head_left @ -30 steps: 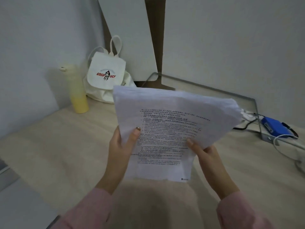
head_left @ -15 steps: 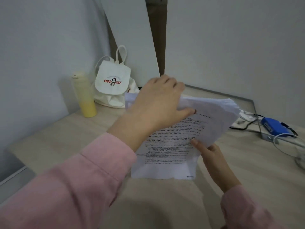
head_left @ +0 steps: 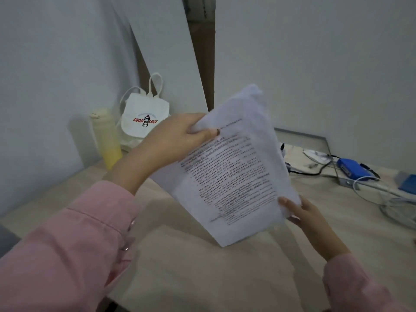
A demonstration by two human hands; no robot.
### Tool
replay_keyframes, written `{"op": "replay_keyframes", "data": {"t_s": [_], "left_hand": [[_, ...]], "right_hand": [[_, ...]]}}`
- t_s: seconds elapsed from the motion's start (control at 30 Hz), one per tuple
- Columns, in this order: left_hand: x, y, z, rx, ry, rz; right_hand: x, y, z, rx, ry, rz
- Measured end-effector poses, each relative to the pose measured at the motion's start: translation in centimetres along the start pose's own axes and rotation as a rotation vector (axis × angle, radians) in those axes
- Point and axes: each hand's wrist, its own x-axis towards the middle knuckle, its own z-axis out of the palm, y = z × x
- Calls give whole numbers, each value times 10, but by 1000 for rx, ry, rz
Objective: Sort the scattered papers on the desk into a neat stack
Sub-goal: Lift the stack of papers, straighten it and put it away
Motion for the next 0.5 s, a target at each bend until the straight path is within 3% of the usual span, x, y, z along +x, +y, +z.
{"op": "replay_keyframes", "data": {"t_s": [0.2, 0.37, 0.5], "left_hand": [[-41, -56, 22, -594, 108, -225], [-71, -90, 47, -803, 244, -387], [-104, -116, 78, -808, 343, -517]], "right_hand": [[6, -8, 7, 281, -199, -9], [3, -17, 31, 388, -69, -124], [-4, 3, 47, 244, 20, -121]]}}
